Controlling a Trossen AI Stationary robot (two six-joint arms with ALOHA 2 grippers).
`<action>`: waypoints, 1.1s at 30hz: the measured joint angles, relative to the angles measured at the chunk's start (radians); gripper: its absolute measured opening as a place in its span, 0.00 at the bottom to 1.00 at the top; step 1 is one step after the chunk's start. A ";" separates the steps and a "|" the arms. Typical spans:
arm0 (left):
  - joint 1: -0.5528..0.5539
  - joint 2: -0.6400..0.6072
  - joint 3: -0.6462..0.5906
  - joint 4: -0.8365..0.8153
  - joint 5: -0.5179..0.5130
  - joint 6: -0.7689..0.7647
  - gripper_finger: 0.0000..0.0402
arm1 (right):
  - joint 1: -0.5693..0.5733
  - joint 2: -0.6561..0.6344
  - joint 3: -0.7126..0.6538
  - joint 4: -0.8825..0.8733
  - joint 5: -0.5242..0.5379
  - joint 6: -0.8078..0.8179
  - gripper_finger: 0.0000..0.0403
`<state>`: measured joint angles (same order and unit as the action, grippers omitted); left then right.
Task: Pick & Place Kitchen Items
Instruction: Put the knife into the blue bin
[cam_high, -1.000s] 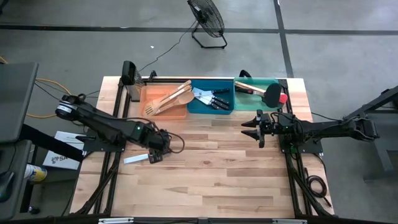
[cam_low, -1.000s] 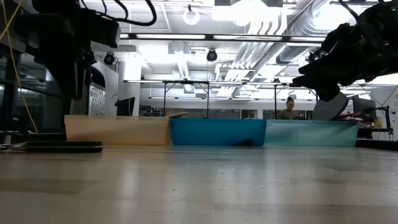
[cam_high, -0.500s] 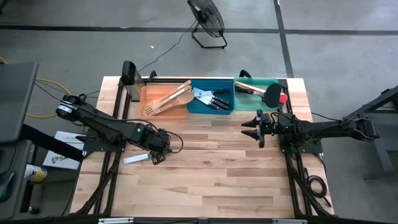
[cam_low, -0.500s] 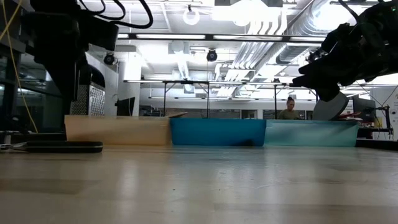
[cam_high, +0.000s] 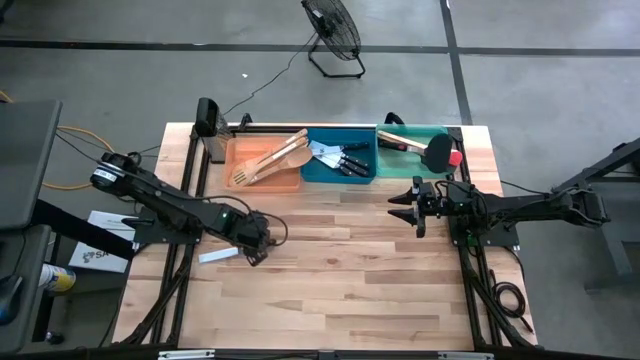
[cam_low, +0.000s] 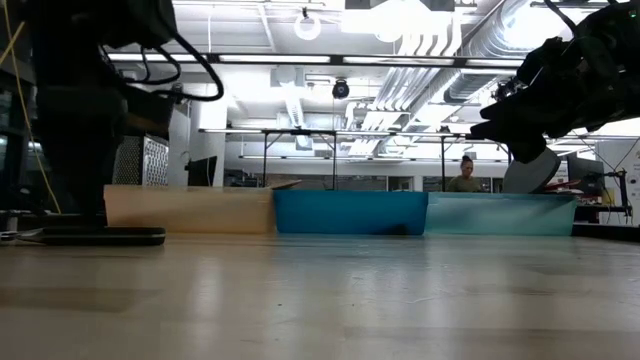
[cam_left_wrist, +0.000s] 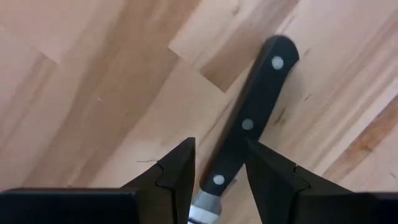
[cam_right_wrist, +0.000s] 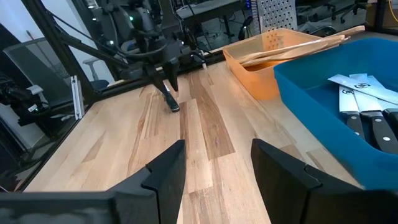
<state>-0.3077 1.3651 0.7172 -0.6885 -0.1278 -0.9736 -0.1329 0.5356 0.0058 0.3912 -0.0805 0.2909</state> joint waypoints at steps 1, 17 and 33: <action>0.000 0.000 -0.009 0.015 0.016 0.000 0.33 | 0.000 0.000 0.000 0.000 0.000 0.000 0.43; 0.000 0.000 -0.040 0.034 0.029 0.232 0.57 | 0.000 0.000 0.000 0.000 0.000 0.000 0.43; 0.000 -0.005 -0.143 0.132 0.005 0.321 0.59 | 0.000 0.000 0.000 0.000 0.000 0.000 0.43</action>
<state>-0.3080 1.3603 0.5744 -0.5568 -0.1224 -0.6527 -0.1329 0.5354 0.0059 0.3911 -0.0805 0.2909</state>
